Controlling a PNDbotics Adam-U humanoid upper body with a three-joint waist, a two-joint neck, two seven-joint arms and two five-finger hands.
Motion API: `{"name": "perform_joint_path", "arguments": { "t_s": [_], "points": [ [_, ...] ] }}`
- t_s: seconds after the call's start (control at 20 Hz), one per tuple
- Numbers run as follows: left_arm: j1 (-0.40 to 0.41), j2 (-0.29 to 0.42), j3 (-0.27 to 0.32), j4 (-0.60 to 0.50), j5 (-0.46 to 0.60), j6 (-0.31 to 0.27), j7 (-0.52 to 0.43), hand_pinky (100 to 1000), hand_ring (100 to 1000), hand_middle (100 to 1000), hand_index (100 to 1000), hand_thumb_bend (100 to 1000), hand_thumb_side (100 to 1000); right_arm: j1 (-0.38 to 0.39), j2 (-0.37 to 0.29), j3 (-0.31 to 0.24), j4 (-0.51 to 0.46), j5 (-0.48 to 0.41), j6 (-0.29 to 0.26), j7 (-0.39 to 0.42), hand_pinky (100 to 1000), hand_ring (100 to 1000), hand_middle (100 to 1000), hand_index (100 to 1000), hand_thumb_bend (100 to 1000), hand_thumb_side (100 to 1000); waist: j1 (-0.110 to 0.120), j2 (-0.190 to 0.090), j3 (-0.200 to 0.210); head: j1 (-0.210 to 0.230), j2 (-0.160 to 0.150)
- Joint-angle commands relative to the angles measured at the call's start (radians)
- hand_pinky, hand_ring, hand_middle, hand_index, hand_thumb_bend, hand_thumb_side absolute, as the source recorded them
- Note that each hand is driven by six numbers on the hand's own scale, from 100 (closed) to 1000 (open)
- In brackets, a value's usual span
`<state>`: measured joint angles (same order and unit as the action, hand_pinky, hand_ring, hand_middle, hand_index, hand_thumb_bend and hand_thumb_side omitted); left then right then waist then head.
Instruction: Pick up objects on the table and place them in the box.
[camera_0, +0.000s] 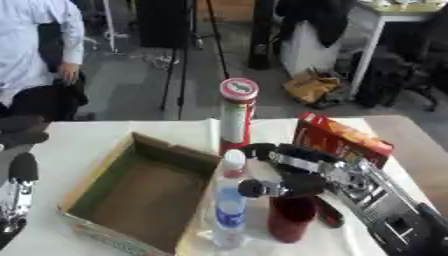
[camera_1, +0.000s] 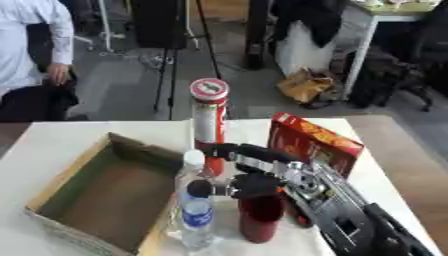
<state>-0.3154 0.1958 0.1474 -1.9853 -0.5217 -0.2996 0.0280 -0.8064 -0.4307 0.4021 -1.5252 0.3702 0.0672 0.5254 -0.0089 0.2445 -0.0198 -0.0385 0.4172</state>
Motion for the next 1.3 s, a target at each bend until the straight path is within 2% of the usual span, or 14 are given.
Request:
{"name": "perform_joint_path", "arguments": {
  "t_s": [0.05, 0.65, 1.1, 1.3],
  "points": [
    [-0.006, 0.004, -0.002, -0.015, 0.005, 0.0, -0.005, 843, 827, 762, 751, 100, 841, -0.024, -0.002, -0.001, 0.0, 0.027, -0.007, 0.002, 1000, 1000, 1000, 1000, 807, 977, 0.002, -0.013, 0.001, -0.003, -0.013],
    [-0.002, 0.001, -0.004, -0.015, 0.009, 0.0, -0.016, 842, 825, 782, 750, 100, 841, -0.038, 0.03, 0.012, 0.041, 0.079, -0.03, 0.011, 1000, 1000, 1000, 1000, 814, 969, 0.003, -0.007, 0.007, -0.012, -0.017],
    [-0.001, 0.0, -0.004, -0.015, 0.01, 0.0, -0.02, 842, 822, 783, 750, 100, 840, -0.045, 0.044, 0.018, 0.063, 0.088, -0.019, 0.003, 1000, 1000, 1000, 1000, 811, 966, 0.002, -0.005, 0.01, -0.017, -0.019],
    [-0.001, 0.0, -0.005, -0.015, 0.011, 0.0, -0.023, 842, 821, 784, 750, 100, 837, -0.046, 0.046, 0.017, 0.065, 0.098, -0.009, -0.021, 1000, 1000, 962, 1000, 786, 982, 0.004, -0.003, 0.008, -0.019, -0.018]
  ]
}}
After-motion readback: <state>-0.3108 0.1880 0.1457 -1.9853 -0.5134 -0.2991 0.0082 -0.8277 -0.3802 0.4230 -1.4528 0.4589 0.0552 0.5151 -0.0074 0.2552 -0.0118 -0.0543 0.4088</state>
